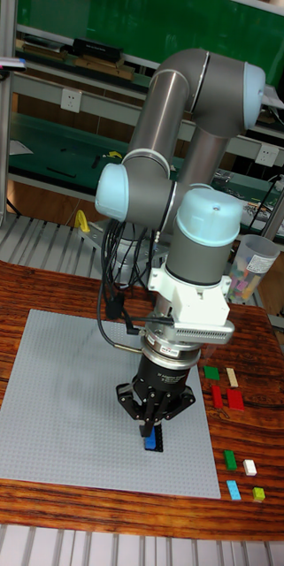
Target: Build with small Lego blocks
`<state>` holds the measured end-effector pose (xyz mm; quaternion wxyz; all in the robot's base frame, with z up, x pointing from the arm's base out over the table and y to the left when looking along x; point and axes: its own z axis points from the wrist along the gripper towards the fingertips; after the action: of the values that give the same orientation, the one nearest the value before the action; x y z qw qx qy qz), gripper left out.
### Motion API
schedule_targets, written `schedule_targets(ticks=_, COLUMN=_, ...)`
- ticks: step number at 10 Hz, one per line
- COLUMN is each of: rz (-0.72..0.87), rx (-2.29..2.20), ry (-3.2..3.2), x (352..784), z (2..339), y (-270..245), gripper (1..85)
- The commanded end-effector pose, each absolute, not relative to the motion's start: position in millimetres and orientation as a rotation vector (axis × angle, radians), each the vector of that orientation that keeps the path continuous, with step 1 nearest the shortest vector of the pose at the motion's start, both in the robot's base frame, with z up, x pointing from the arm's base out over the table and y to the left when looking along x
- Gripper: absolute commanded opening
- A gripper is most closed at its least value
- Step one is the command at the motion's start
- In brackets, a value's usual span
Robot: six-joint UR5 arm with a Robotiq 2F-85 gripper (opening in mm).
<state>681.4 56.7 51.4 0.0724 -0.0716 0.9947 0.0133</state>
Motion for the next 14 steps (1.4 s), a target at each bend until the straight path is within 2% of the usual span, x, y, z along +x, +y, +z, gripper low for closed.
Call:
schedule_targets(ticks=1, rz=0.016, rx=-0.206, ry=3.005, x=678, z=53, y=51, gripper=1.3)
schedule_targets(ticks=6, rz=0.091, rx=-0.222, ry=3.036, x=665, z=51, y=66, gripper=1.3)
schedule_targets(ticks=9, rz=0.095, rx=-0.212, ry=3.011, x=660, z=37, y=71, gripper=1.3)
schedule_targets(ticks=14, rz=0.078, rx=-0.204, ry=3.021, x=659, z=34, y=68, gripper=1.3)
